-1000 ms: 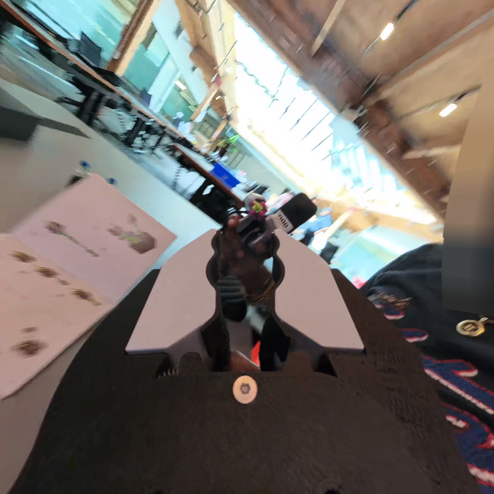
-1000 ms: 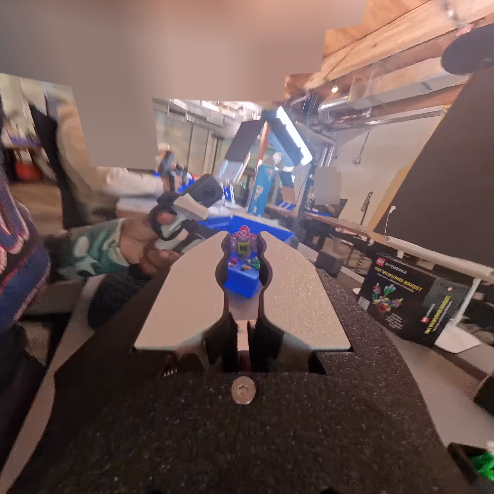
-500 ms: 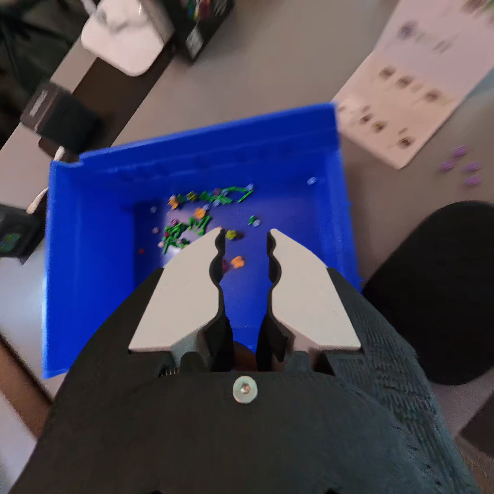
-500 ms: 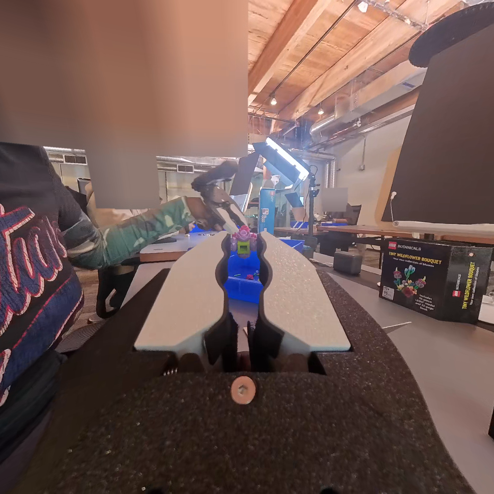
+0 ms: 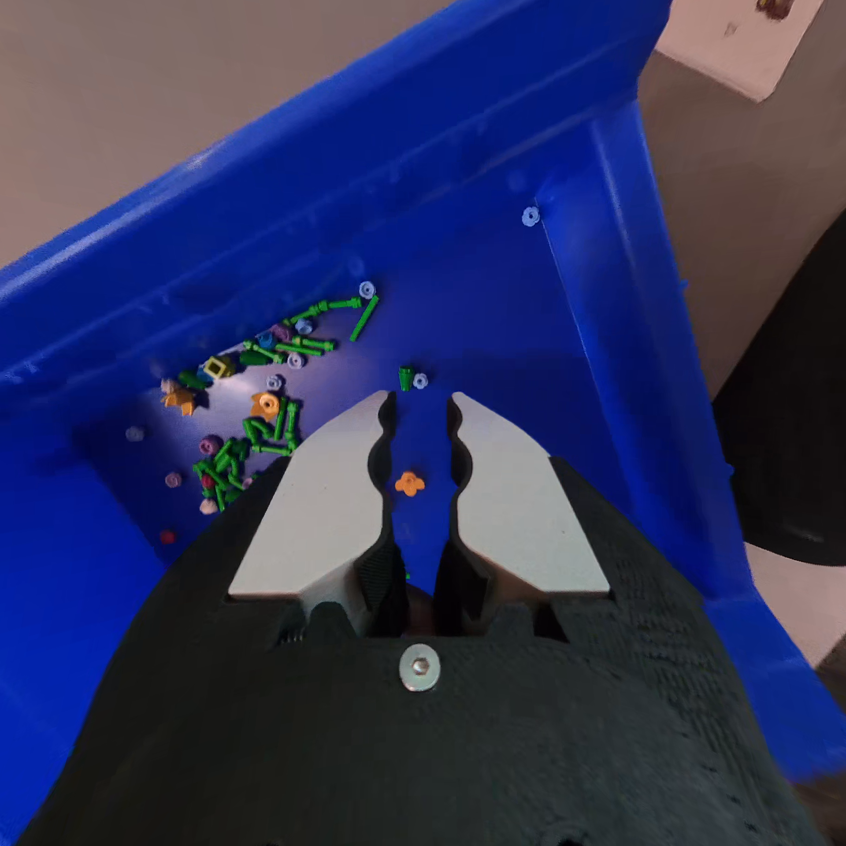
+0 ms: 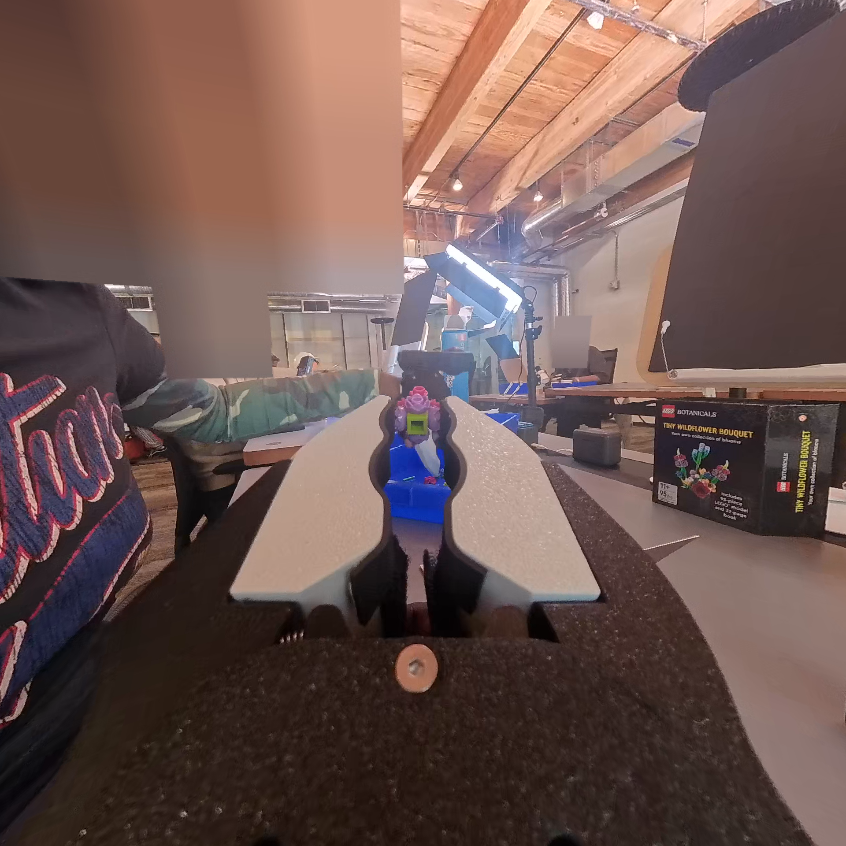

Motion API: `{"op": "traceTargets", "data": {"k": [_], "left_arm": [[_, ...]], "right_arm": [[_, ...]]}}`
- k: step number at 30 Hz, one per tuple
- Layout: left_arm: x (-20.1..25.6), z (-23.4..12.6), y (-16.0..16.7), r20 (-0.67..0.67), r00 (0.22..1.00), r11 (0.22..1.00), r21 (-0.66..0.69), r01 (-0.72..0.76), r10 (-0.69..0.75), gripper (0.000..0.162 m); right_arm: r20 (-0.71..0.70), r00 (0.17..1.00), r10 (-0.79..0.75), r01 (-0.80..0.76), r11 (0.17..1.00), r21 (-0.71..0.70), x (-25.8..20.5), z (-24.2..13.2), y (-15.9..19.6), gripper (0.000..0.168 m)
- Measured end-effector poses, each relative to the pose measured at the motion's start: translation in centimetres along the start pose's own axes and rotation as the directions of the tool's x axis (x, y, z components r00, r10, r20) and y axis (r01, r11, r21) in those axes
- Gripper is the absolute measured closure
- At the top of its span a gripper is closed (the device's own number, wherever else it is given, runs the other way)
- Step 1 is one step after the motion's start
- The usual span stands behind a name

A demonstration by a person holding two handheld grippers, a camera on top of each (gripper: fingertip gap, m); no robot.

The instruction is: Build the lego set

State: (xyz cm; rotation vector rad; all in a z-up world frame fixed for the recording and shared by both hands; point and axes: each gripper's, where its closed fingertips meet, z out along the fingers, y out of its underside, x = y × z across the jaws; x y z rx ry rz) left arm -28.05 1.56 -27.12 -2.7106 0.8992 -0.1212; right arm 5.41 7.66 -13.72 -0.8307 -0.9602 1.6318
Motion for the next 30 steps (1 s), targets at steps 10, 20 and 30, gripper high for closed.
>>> {"op": "traceTargets", "data": {"k": [10, 20, 30], "left_arm": [[-1.0, 2.7, -0.1, -0.002, 1.000, 0.999, -0.027, -0.021, 0.021, 0.151], [-0.7, 3.1, 0.2, -0.014, 1.000, 1.000, -0.022, -0.006, 0.005, 0.151], [-0.5, 3.1, 0.5, -0.111, 0.990, 0.996, 0.015, 0.092, -0.089, 0.152]], "right_arm": [[-0.002, 1.000, 0.009, -0.009, 1.000, 0.007, 0.1, -0.1, -0.1, 0.150], [-0.018, 1.000, 0.016, -0.016, 1.000, 0.004, 0.5, -0.1, 0.0, 0.150], [-0.031, 0.999, 0.018, -0.018, 1.000, 0.006, 0.6, -0.2, 0.0, 0.150]]}}
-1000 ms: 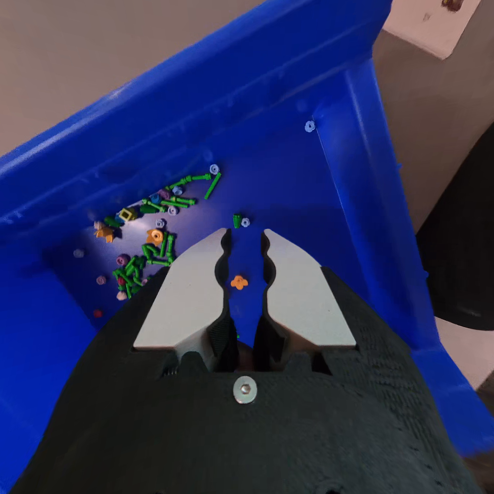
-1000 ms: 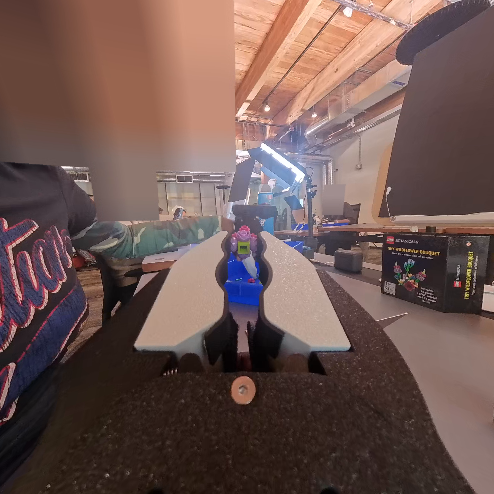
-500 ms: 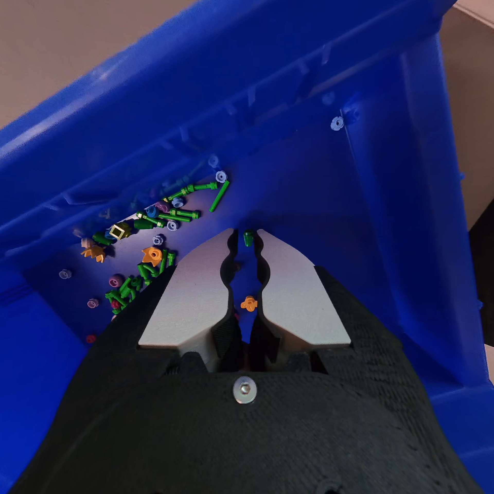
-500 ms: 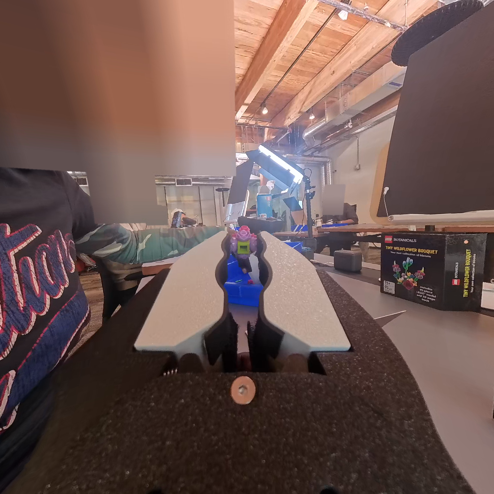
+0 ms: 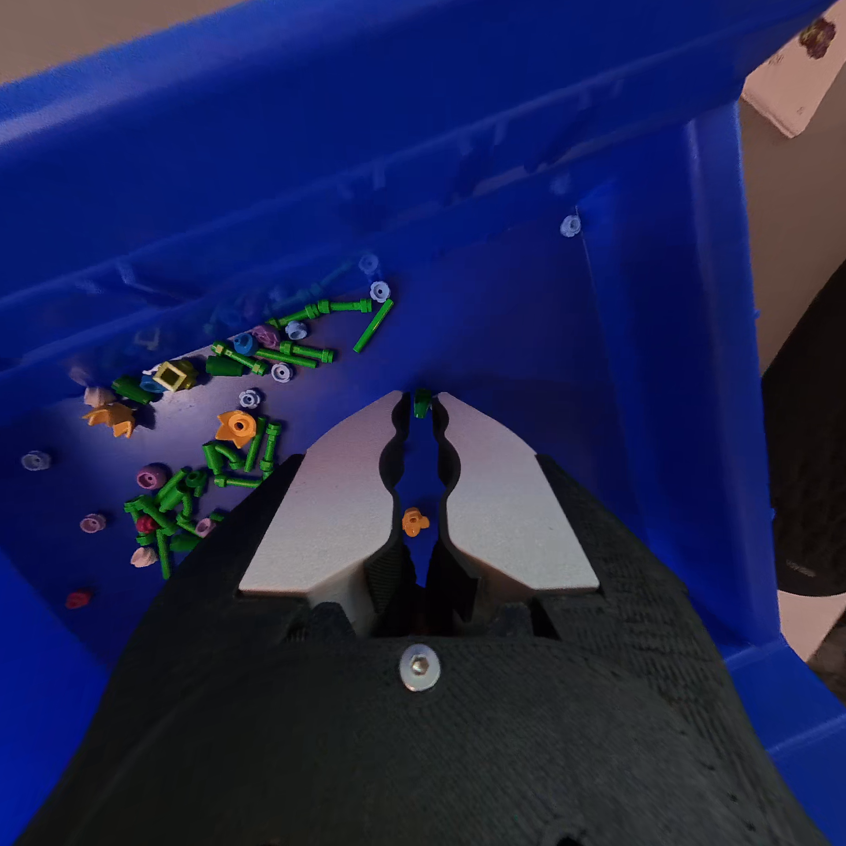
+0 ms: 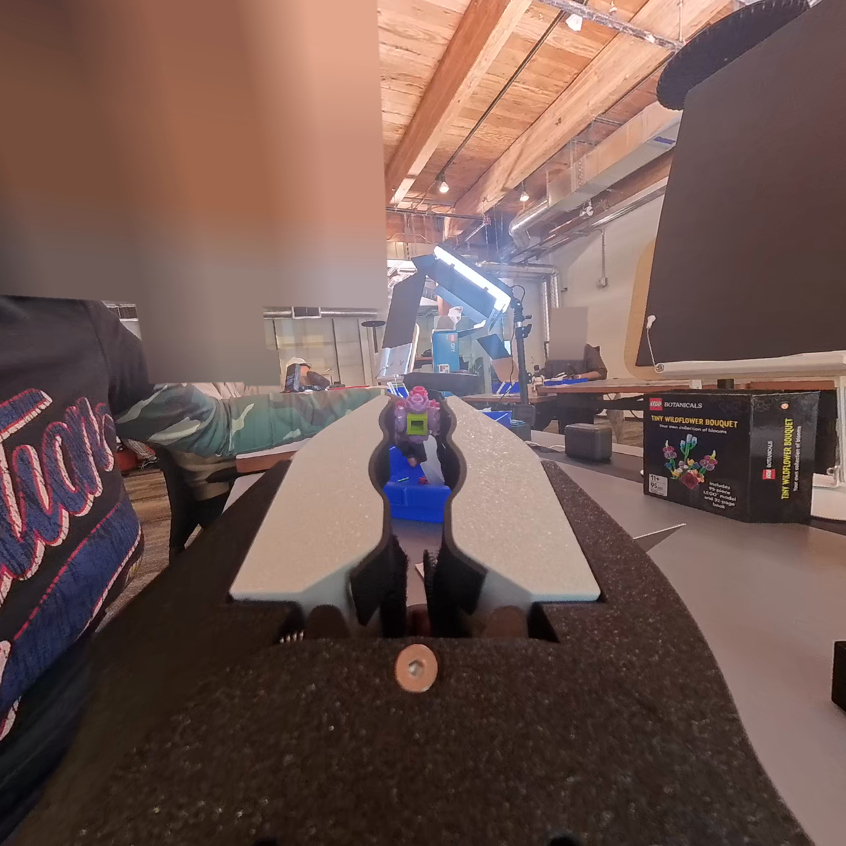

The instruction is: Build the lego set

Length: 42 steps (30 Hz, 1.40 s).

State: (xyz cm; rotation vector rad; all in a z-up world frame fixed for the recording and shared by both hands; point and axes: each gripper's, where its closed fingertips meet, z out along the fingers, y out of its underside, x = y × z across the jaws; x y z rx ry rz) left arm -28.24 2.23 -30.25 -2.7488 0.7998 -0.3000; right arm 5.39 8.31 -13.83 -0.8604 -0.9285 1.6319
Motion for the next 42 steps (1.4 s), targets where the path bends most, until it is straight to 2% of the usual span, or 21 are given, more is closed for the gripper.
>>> {"op": "traceTargets", "data": {"k": [2, 3, 6, 16, 22, 24, 32, 35, 38, 42], "left_arm": [[0.0, 0.0, 0.0, -0.040, 0.998, 0.999, 0.006, 0.049, -0.049, 0.150], [0.1, 0.1, 0.0, -0.062, 0.996, 0.998, 0.004, 0.068, -0.068, 0.143], [1.6, 0.1, -0.1, -0.148, 0.987, 0.998, 0.012, 0.068, -0.066, 0.137], [1.7, -0.6, 0.9, -0.068, 0.998, 1.000, 0.011, 0.003, -0.002, 0.142], [2.6, -2.4, 2.3, -0.060, 0.983, 0.983, -0.052, -0.174, 0.171, 0.142], [2.0, -2.8, 2.9, 0.014, 0.977, 0.971, -0.109, -0.212, 0.215, 0.141], [1.7, -2.3, 3.3, 0.127, 0.989, 0.990, -0.120, -0.067, 0.082, 0.140], [1.7, -1.7, 3.6, 0.121, 0.992, 0.991, -0.127, -0.028, 0.043, 0.143], [1.6, -1.3, 3.8, 0.121, 0.992, 0.988, -0.153, -0.013, 0.031, 0.154], [1.6, -1.4, 3.7, 0.167, 0.985, 0.986, -0.168, -0.004, 0.032, 0.155]], "right_arm": [[-0.002, 1.000, -0.001, 0.001, 1.000, 0.001, 0.0, 0.0, 0.0, 0.150], [-0.004, 1.000, -0.001, 0.001, 1.000, 0.001, 0.0, 0.0, 0.0, 0.150], [-0.012, 1.000, -0.004, 0.004, 1.000, 0.001, 0.1, -0.1, -0.1, 0.150], [-0.009, 1.000, 0.022, -0.022, 0.999, 0.024, 0.3, -0.3, -0.3, 0.149], [-0.010, 1.000, 0.026, -0.026, 0.999, 0.027, 0.3, -0.3, -0.4, 0.150], [-0.011, 1.000, 0.027, -0.027, 0.999, 0.026, 0.4, -0.3, -0.4, 0.150], [-0.008, 1.000, 0.029, -0.029, 0.999, 0.030, 0.3, -0.3, -0.4, 0.150], [-0.009, 1.000, 0.029, -0.029, 0.999, 0.032, 0.3, -0.3, -0.4, 0.150], [-0.015, 0.999, 0.030, -0.030, 0.999, 0.037, 0.4, -0.4, -0.5, 0.150], [-0.018, 0.999, 0.038, -0.037, 0.998, 0.044, 0.5, -0.5, -0.6, 0.150]]}}
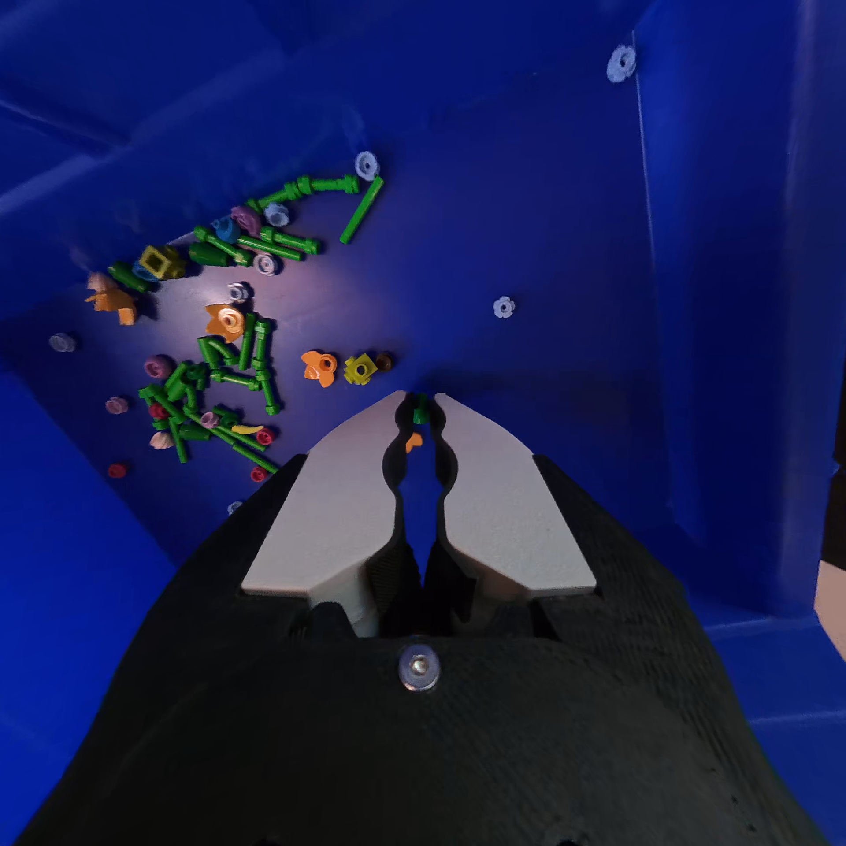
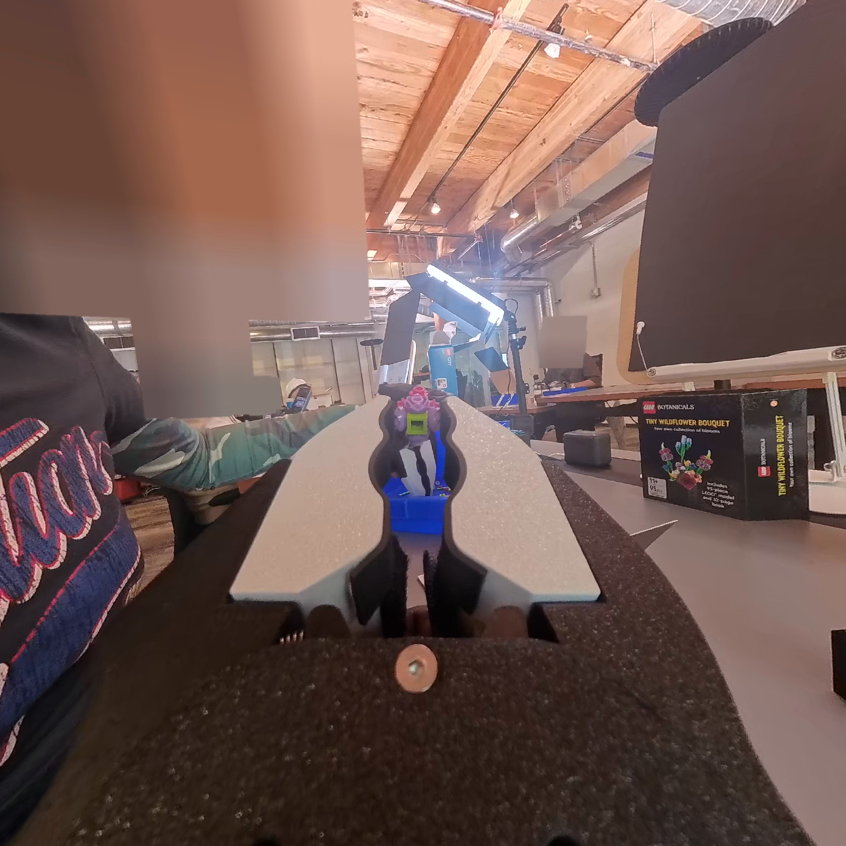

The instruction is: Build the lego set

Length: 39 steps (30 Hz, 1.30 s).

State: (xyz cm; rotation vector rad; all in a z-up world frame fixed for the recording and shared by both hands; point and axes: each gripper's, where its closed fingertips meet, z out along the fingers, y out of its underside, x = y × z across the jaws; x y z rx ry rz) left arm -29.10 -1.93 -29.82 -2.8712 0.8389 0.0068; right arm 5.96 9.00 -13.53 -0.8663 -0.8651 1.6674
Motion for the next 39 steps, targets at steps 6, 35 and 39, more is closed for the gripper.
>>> {"op": "traceTargets", "data": {"k": [6, 35, 39], "left_arm": [[5.0, -8.3, -8.5, 0.167, 0.986, 0.910, 0.405, -0.087, 0.020, 0.156], [28.1, 2.6, -23.0, -0.276, 0.921, 0.864, 0.491, -0.112, 0.276, 0.145], [27.1, 2.1, -22.2, -0.271, 0.924, 0.851, 0.517, -0.097, 0.270, 0.135]], "right_arm": [[0.013, 1.000, 0.008, -0.007, 1.000, -0.009, -0.1, 0.1, 0.2, 0.150], [0.008, 1.000, 0.018, -0.018, 0.999, 0.039, -0.1, -0.4, -0.7, 0.150], [0.007, 1.000, 0.024, -0.024, 0.999, 0.033, 0.0, -0.3, -0.6, 0.150]]}}
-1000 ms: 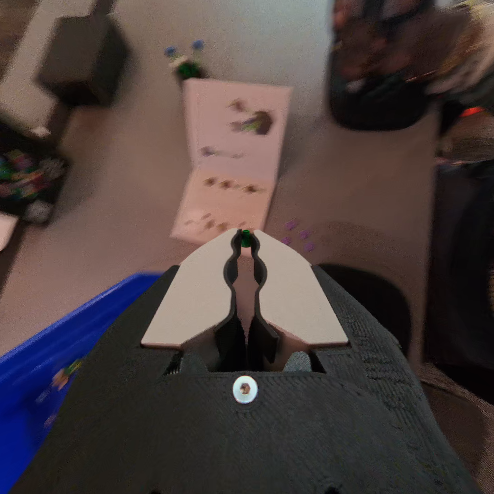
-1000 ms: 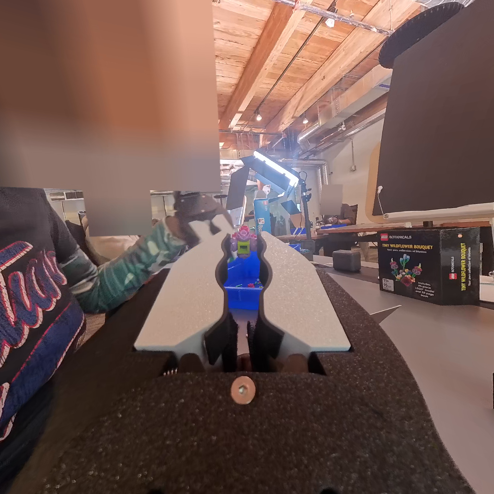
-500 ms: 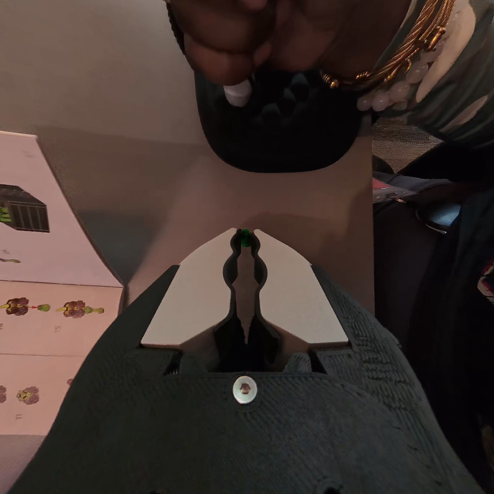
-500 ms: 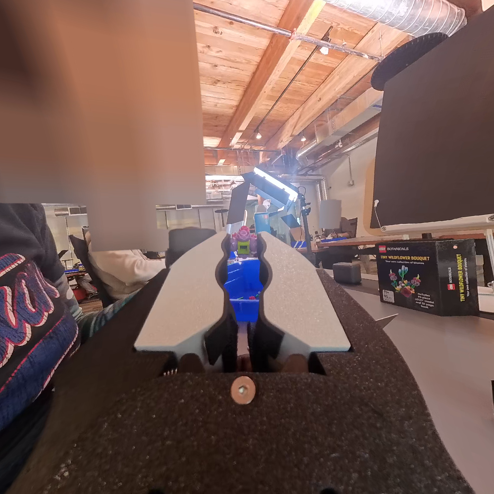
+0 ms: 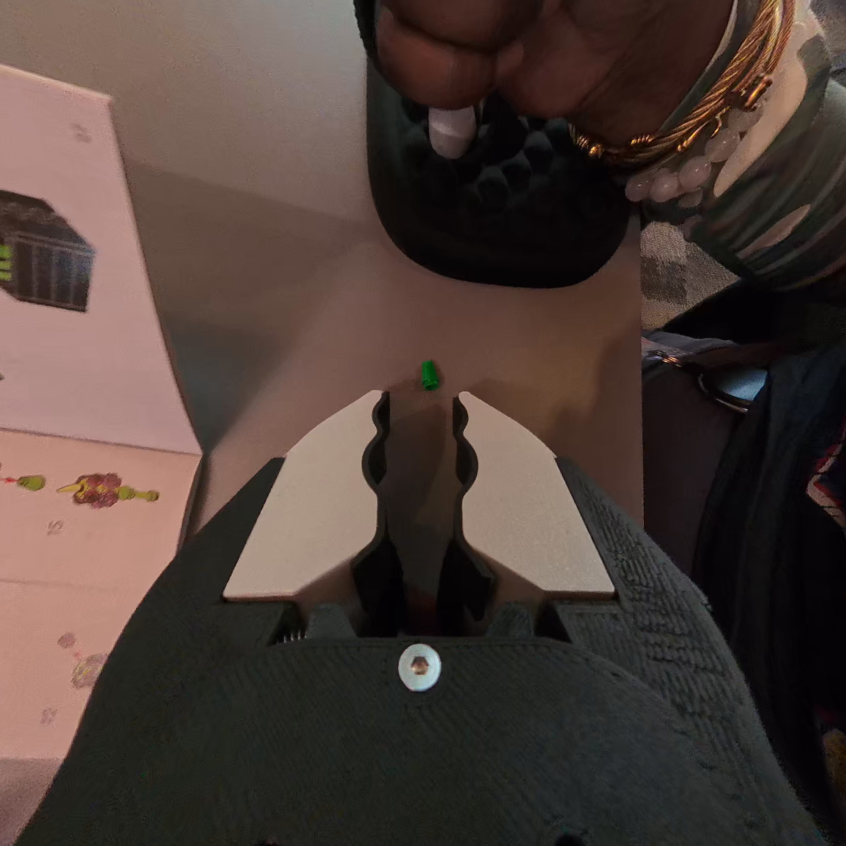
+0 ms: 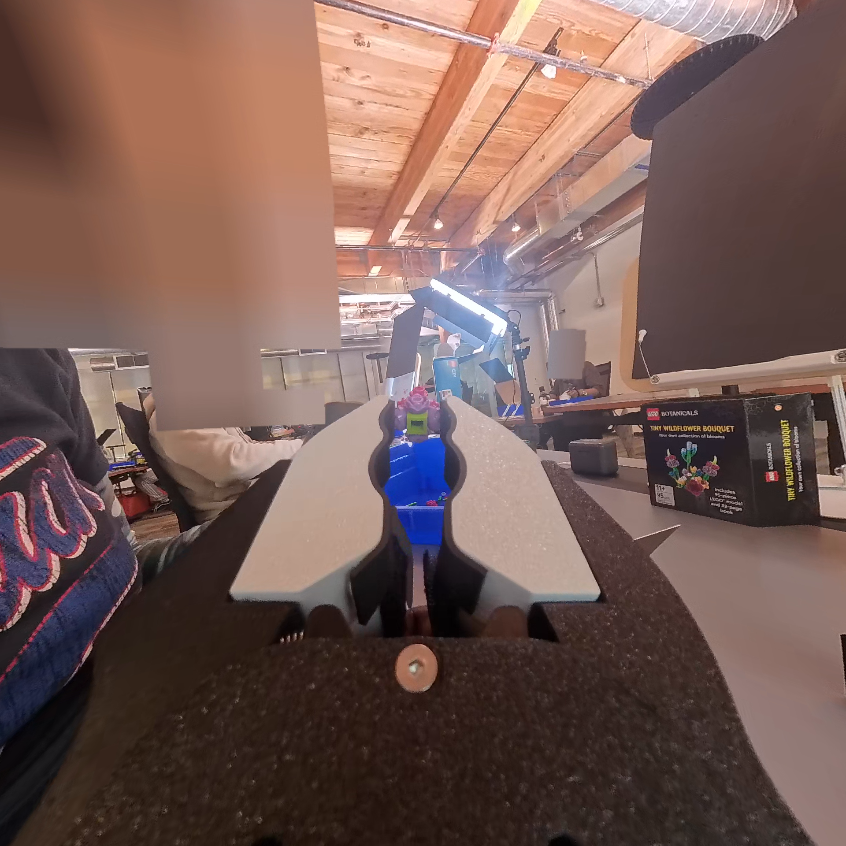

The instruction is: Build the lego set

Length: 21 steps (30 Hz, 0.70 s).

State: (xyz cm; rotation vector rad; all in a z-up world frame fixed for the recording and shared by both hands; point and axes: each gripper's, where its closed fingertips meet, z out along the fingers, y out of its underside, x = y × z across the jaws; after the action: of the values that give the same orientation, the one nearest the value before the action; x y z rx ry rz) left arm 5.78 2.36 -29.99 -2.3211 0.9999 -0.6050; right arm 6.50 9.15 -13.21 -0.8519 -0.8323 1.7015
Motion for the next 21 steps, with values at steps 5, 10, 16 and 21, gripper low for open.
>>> {"op": "traceTargets", "data": {"k": [5, 10, 16, 21], "left_arm": [[-1.6, -3.2, -2.7, 0.091, 0.995, 0.956, 0.282, -0.076, 0.052, 0.128], [-4.2, -9.2, -7.4, 0.330, 0.944, 0.712, 0.667, -0.218, -0.021, 0.125], [-1.3, -10.4, -9.1, 0.380, 0.906, 0.561, 0.717, -0.414, 0.184, 0.124], [-0.9, -10.5, -8.4, 0.668, 0.659, 0.467, 0.486, -0.738, 0.345, 0.123]], "right_arm": [[0.017, 0.999, 0.033, -0.032, 0.999, -0.037, -0.1, 0.3, 0.7, 0.150], [0.070, 0.992, 0.109, -0.101, 0.989, -0.108, -0.8, 0.7, 1.9, 0.150], [0.162, 0.964, 0.213, -0.159, 0.943, -0.293, -2.5, 1.3, 4.8, 0.150], [0.120, 0.931, 0.344, -0.276, 0.881, -0.384, -2.2, 1.5, 6.2, 0.150]]}}
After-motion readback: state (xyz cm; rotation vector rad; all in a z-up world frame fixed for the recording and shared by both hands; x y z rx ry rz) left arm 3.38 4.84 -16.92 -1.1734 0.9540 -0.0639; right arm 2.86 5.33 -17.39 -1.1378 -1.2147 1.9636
